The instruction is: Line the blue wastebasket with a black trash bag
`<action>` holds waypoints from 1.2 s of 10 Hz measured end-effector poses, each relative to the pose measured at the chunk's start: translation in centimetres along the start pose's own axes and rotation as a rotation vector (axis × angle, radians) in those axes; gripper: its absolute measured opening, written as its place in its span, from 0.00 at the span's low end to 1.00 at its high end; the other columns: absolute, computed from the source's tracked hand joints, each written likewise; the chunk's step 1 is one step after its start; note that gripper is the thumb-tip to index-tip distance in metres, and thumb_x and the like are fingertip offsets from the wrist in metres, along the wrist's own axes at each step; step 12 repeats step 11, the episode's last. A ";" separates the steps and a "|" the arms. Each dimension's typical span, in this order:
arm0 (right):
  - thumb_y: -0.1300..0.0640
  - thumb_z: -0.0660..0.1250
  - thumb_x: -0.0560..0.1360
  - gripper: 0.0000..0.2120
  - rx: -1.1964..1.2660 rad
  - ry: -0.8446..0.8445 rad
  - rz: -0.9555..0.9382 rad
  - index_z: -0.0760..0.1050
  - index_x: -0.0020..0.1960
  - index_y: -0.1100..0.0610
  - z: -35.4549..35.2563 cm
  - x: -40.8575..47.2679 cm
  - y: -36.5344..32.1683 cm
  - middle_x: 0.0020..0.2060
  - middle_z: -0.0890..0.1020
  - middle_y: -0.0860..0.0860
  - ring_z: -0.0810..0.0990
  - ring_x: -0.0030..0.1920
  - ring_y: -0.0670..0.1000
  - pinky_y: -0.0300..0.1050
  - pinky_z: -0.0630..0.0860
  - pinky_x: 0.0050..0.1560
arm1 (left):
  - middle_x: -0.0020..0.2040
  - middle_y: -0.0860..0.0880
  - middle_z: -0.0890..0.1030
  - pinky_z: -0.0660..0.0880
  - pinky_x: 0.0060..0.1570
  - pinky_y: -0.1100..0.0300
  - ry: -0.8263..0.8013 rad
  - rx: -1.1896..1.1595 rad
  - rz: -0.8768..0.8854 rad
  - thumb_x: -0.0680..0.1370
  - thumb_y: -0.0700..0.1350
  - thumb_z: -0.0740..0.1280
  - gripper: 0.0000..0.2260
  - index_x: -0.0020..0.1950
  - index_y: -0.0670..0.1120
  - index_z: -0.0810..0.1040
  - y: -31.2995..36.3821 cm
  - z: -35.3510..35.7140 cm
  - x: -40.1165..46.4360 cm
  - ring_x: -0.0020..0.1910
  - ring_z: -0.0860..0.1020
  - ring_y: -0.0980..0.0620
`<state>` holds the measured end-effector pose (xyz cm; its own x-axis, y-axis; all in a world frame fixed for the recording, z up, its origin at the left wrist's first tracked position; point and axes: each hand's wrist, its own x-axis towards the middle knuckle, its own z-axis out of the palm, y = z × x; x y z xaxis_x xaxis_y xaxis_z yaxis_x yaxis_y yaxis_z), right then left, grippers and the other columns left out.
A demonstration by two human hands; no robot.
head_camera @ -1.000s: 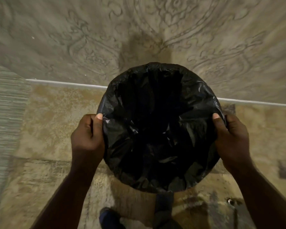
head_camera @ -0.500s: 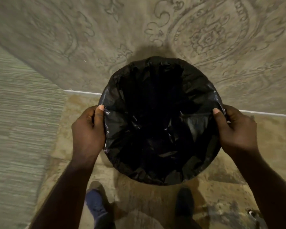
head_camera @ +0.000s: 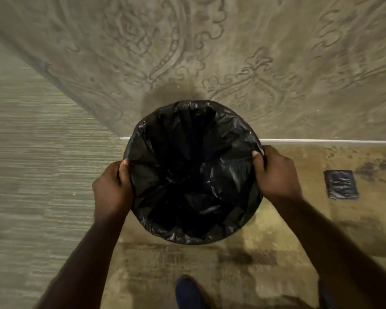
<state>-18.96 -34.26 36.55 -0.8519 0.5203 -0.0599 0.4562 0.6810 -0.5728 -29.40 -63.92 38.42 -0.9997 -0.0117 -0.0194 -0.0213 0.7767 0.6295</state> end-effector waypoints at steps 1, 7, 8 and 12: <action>0.51 0.57 0.81 0.13 -0.011 0.007 -0.006 0.74 0.50 0.60 6.4 1.0 -1.1 0.42 0.82 0.61 0.80 0.42 0.63 0.48 0.69 0.37 | 0.33 0.48 0.75 0.65 0.32 0.67 -0.009 0.014 -0.040 0.83 0.48 0.57 0.16 0.40 0.43 0.74 -5.3 1.1 2.6 0.32 0.72 0.54; 0.51 0.56 0.81 0.14 -0.142 -0.051 0.093 0.73 0.55 0.60 22.8 3.5 -1.9 0.47 0.81 0.60 0.80 0.47 0.63 0.53 0.76 0.45 | 0.44 0.44 0.78 0.67 0.38 0.56 -0.157 0.119 -0.049 0.83 0.52 0.56 0.15 0.53 0.42 0.75 -20.7 8.7 8.2 0.41 0.75 0.45; 0.52 0.56 0.82 0.13 -0.152 -0.035 0.114 0.73 0.55 0.60 23.1 3.4 -1.9 0.47 0.81 0.60 0.80 0.47 0.63 0.52 0.74 0.44 | 0.44 0.41 0.79 0.66 0.38 0.55 -0.125 0.114 -0.050 0.83 0.50 0.56 0.15 0.52 0.40 0.74 -21.1 9.2 8.3 0.41 0.75 0.43; 0.42 0.54 0.81 0.30 -0.139 -0.105 0.172 0.57 0.77 0.57 18.6 2.7 -3.5 0.69 0.68 0.59 0.72 0.65 0.63 0.58 0.73 0.57 | 0.64 0.36 0.72 0.73 0.57 0.41 -0.100 0.167 0.039 0.81 0.56 0.57 0.25 0.72 0.40 0.66 -17.3 6.5 7.4 0.61 0.73 0.36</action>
